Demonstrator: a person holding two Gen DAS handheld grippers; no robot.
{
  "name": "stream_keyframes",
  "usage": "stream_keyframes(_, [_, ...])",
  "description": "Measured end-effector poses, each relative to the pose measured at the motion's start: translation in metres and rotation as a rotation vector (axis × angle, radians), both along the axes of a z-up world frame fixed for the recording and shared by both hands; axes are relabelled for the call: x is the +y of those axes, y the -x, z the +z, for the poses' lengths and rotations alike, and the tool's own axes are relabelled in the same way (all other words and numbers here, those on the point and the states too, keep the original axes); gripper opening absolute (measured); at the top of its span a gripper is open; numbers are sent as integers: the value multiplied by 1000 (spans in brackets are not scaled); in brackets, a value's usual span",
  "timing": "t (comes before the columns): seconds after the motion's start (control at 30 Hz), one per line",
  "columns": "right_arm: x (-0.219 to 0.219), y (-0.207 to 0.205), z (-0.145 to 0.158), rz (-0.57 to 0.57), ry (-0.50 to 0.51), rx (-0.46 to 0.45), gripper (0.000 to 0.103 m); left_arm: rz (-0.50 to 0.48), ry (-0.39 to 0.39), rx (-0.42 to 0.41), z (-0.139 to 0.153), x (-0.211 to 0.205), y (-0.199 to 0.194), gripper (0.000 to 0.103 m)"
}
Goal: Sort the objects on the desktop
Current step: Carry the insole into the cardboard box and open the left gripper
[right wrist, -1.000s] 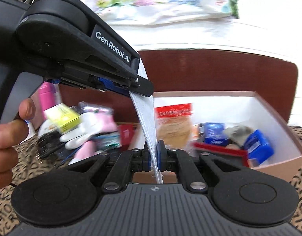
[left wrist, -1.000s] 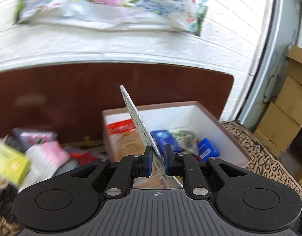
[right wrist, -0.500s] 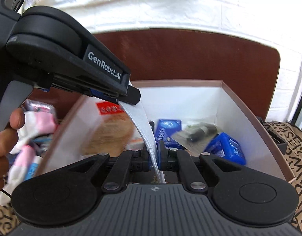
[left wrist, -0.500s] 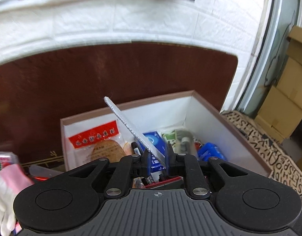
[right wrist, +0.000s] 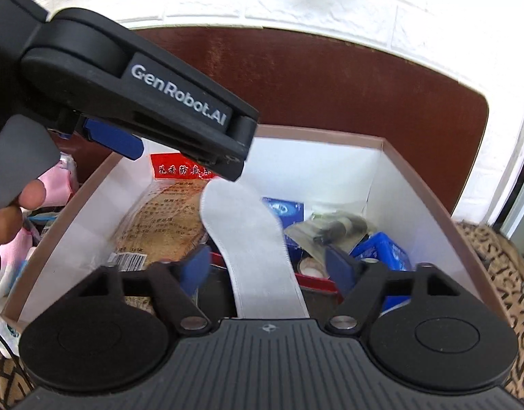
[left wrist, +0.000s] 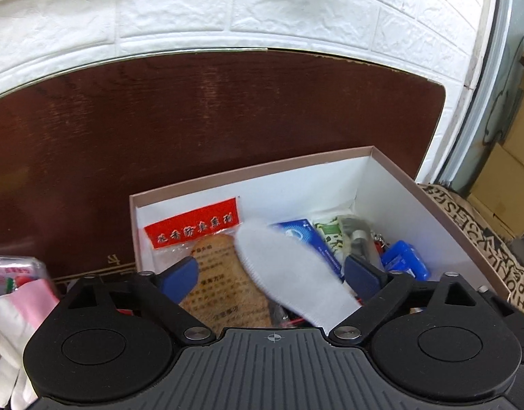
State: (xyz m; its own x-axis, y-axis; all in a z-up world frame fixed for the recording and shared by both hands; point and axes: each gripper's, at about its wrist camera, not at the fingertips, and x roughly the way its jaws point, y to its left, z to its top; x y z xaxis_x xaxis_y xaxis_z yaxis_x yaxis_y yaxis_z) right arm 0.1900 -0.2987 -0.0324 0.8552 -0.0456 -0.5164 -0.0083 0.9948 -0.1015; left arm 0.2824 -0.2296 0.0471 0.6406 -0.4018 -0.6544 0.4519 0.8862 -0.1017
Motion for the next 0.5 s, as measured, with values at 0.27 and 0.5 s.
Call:
stream_keyframes(0.27, [4,13,6,17,-63,-8,100,4,-42,-50,2,6,26,103])
stream_keyframes(0.5, [10,28,11,15,-90,-15,101,31,-56,-89,4,16,52,103])
